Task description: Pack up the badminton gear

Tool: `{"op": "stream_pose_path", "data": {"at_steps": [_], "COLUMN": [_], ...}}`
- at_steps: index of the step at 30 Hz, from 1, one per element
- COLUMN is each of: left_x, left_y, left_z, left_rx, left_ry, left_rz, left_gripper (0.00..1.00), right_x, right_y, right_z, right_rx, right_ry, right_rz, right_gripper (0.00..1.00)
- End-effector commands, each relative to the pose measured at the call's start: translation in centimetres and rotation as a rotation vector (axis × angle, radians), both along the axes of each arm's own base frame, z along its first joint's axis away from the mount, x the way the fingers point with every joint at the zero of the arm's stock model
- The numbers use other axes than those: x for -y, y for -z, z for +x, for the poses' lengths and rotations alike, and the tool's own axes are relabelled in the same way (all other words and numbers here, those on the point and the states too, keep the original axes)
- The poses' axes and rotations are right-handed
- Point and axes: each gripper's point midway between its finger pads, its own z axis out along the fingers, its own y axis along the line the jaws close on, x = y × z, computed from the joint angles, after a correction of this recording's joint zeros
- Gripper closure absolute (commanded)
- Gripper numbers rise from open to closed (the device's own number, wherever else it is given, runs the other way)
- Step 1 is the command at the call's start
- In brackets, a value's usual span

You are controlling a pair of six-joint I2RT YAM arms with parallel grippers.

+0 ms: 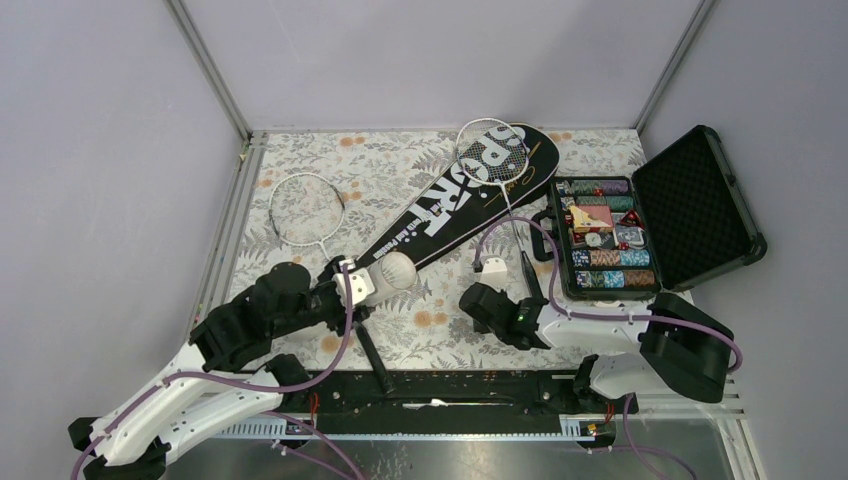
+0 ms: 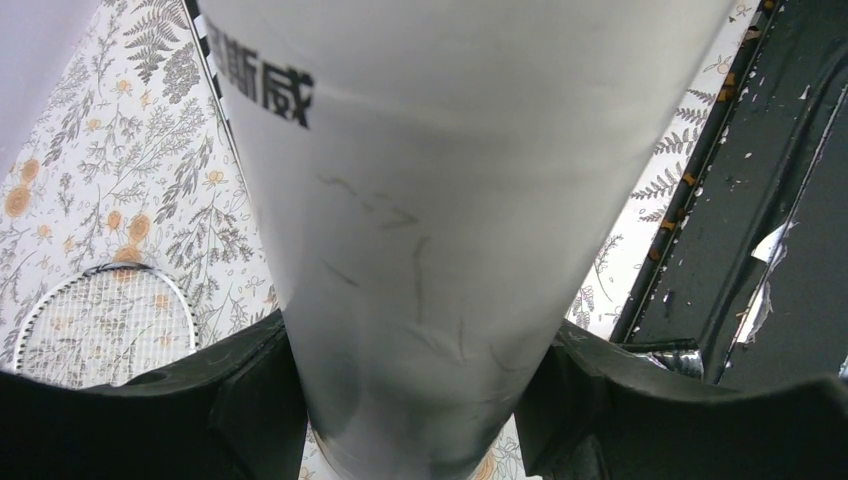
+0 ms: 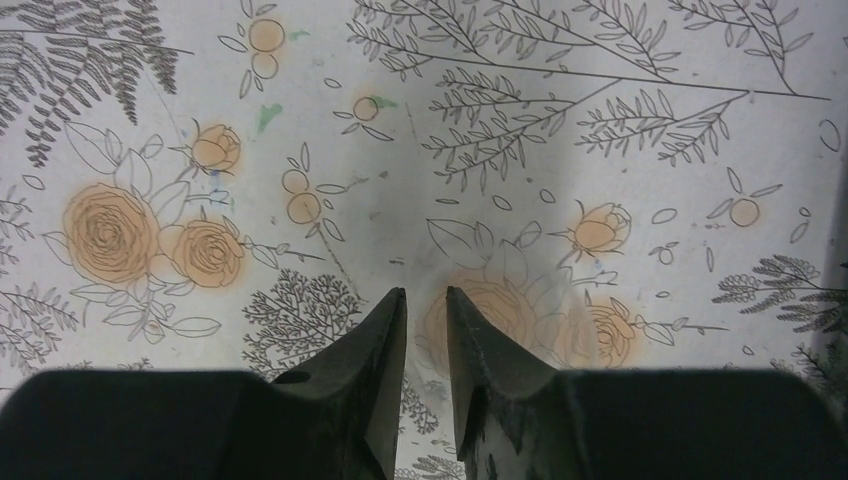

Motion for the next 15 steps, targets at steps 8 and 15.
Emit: {"op": "stream_pose_path", "data": {"at_steps": [8,15], "left_x": [0.94,0.73], "left_y": [-2.1,-2.09], "left_z": [0.02,-0.04], "left_rx": [0.044,0.046], "left_ry": [0.007,0.0], "left_rz": [-0.117,-0.123], "left_gripper": [0.67,0.67], "right_x": [-1.28,-1.33], "right_y": [0.29,0.46], "right_z": [0.78,0.72], "right_rx": [-0.009,-0.016], "right_ry": [0.019,0.011], "right_rz": [0.006,-0.002], "right_gripper": [0.81,0.82]}}
